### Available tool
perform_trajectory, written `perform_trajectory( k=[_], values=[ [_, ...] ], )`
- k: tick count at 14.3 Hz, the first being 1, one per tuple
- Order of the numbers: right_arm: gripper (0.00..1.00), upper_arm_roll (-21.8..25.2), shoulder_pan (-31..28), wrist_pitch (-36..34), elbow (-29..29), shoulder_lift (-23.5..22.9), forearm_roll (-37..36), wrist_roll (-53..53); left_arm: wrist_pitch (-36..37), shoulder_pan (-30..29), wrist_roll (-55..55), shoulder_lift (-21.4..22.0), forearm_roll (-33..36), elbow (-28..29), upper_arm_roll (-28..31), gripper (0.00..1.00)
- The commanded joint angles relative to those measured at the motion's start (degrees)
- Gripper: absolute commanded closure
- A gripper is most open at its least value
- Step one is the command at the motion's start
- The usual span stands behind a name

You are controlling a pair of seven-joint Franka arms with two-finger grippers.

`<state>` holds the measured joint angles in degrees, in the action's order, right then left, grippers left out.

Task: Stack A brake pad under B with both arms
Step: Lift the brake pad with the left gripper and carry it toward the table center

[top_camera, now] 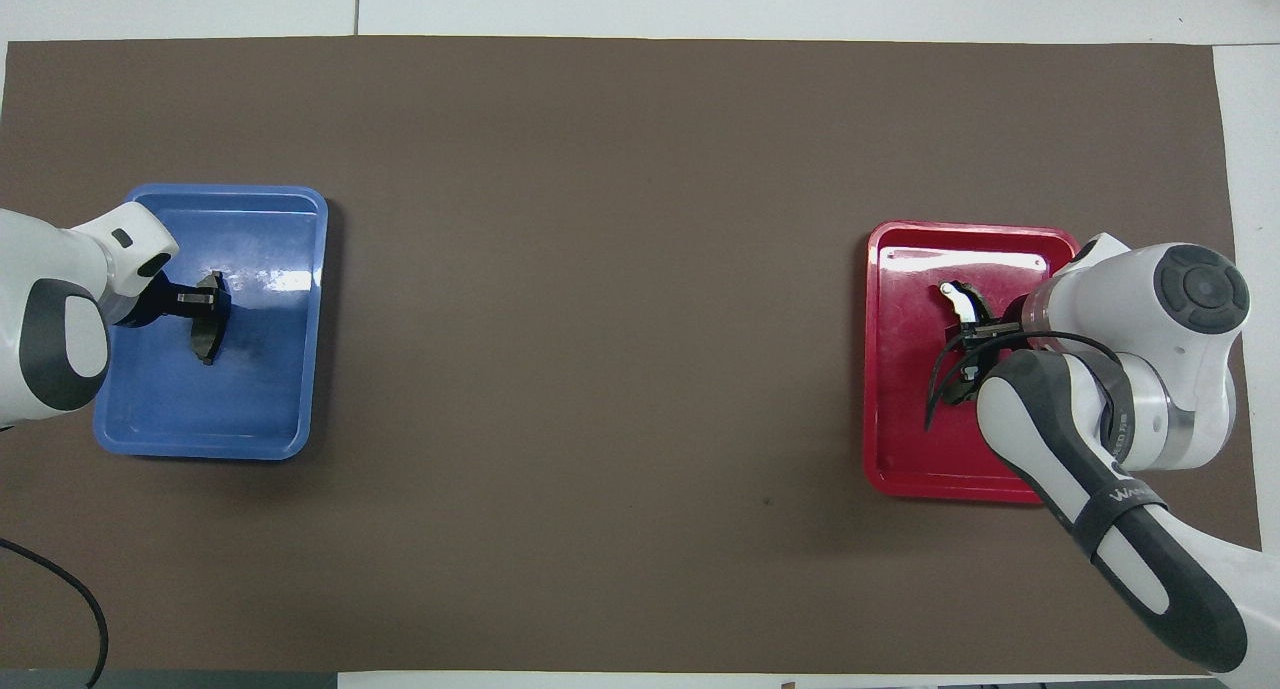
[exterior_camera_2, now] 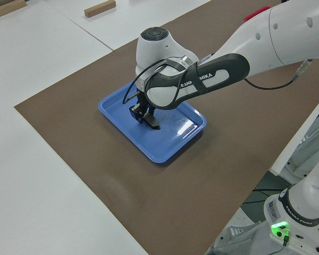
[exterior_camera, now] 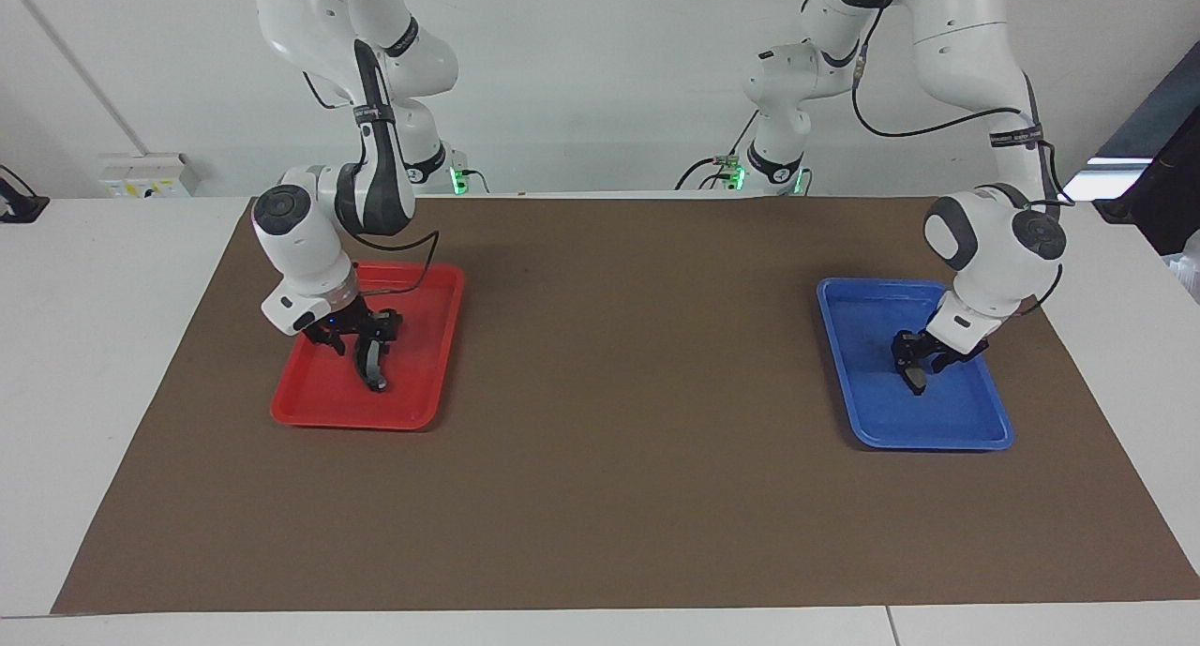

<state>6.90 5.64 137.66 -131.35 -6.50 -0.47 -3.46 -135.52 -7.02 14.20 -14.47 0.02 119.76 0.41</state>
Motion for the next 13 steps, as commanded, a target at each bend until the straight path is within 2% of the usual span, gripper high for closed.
perform_trajectory(
  k=[1, 2, 5, 8, 9, 11, 13],
  values=[
    [0.33, -0.1, -0.3, 2.1, -0.7, -0.5, 0.3, -1.6, 2.0, 0.1, -1.1, 3.1, -0.3, 2.3, 0.0, 0.86],
    [0.33, -0.1, -0.3, 2.3, -0.6, -0.6, 0.3, -1.6, 2.4, 0.3, -1.1, 3.8, -0.3, 2.3, 0.0, 0.91],
    [0.41, -0.1, -0.3, 2.2, -0.5, -0.6, 0.3, -1.6, 6.0, 0.8, -1.2, 6.9, -0.3, 1.4, -0.1, 0.95],
    [0.64, -0.1, -0.3, 2.0, -0.3, -0.6, 0.3, -1.6, 11.0, 4.9, -5.0, 8.8, -0.3, -1.0, -0.1, 0.95],
    [0.75, -0.1, -0.2, 1.8, -0.1, -0.6, 0.3, -1.6, 12.4, 7.6, -8.5, 8.7, -0.3, -2.2, -0.1, 0.96],
    [0.91, -0.1, 0.1, 1.4, 0.7, -0.7, 0.3, -1.6, 12.7, 13.2, -16.1, 8.6, -0.3, -2.8, -0.1, 0.97],
    [0.96, -0.1, 0.2, -0.1, 2.1, -0.7, 0.3, -1.7, 11.4, 18.9, -24.2, 8.6, -0.3, -2.8, -0.1, 0.98]
  ],
)
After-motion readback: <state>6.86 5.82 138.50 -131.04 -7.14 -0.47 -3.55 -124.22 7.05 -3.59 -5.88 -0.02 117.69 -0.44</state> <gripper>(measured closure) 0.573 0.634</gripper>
